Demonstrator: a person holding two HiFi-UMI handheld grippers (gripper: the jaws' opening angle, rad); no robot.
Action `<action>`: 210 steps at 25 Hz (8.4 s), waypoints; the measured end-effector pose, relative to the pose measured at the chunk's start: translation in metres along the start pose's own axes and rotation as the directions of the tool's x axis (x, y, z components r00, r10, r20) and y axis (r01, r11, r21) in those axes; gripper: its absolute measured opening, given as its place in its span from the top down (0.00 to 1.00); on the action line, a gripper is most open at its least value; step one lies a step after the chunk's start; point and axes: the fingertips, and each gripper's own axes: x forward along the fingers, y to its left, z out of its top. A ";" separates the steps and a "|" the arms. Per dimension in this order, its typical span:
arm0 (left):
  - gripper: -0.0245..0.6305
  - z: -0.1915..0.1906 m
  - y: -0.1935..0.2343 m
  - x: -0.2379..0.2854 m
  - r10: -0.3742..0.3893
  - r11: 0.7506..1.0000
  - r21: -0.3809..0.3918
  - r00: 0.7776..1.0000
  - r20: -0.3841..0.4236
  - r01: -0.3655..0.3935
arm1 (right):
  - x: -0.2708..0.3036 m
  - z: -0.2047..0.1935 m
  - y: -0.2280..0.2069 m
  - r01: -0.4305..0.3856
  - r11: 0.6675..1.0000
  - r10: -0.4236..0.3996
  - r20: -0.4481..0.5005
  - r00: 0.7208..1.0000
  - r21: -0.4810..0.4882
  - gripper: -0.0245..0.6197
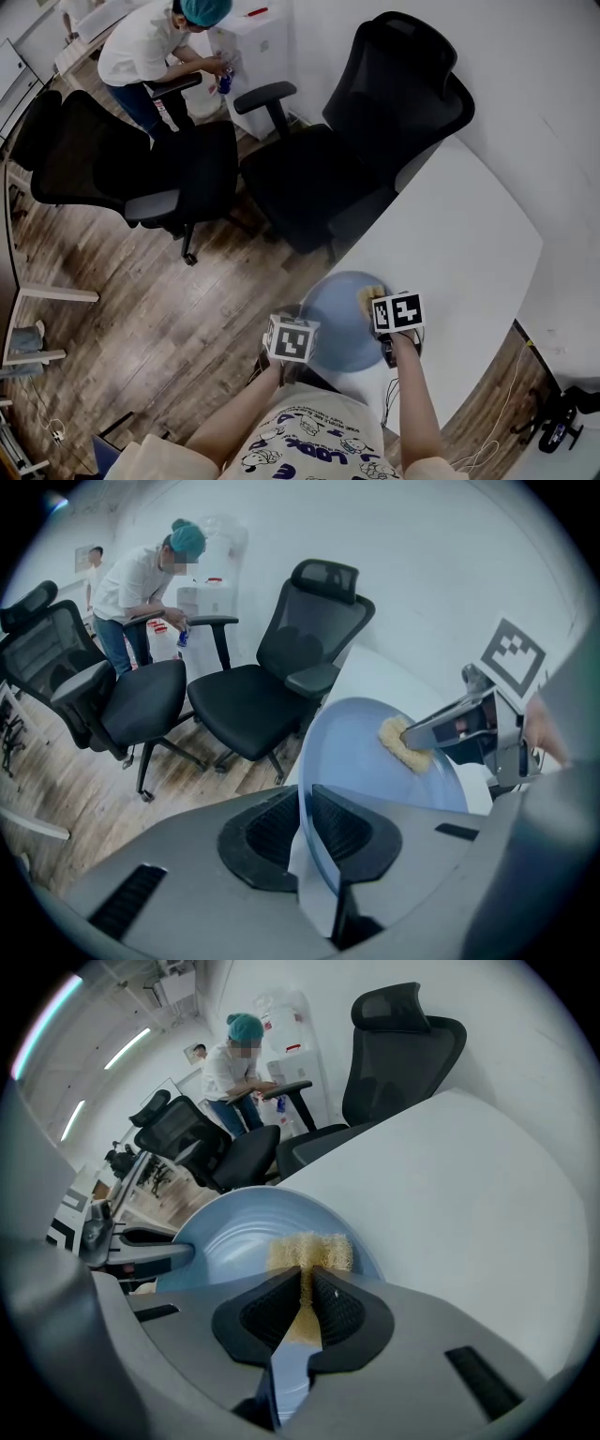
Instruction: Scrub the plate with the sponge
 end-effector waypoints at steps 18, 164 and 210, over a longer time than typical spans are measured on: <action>0.89 0.001 0.001 0.001 0.013 1.000 -0.017 1.000 0.001 -0.013 | 0.012 0.020 0.023 -0.016 0.999 0.017 0.046 0.999 -0.035 0.89; 0.89 0.000 0.001 0.003 0.042 0.999 -0.001 0.999 -0.006 -0.042 | -0.022 -0.085 0.025 -0.244 0.963 0.225 -0.157 0.962 -0.117 0.89; 0.89 0.001 0.000 0.000 0.031 0.999 -0.007 0.999 0.011 -0.031 | -0.009 -0.026 -0.003 -0.063 0.997 0.061 -0.040 0.997 -0.054 0.89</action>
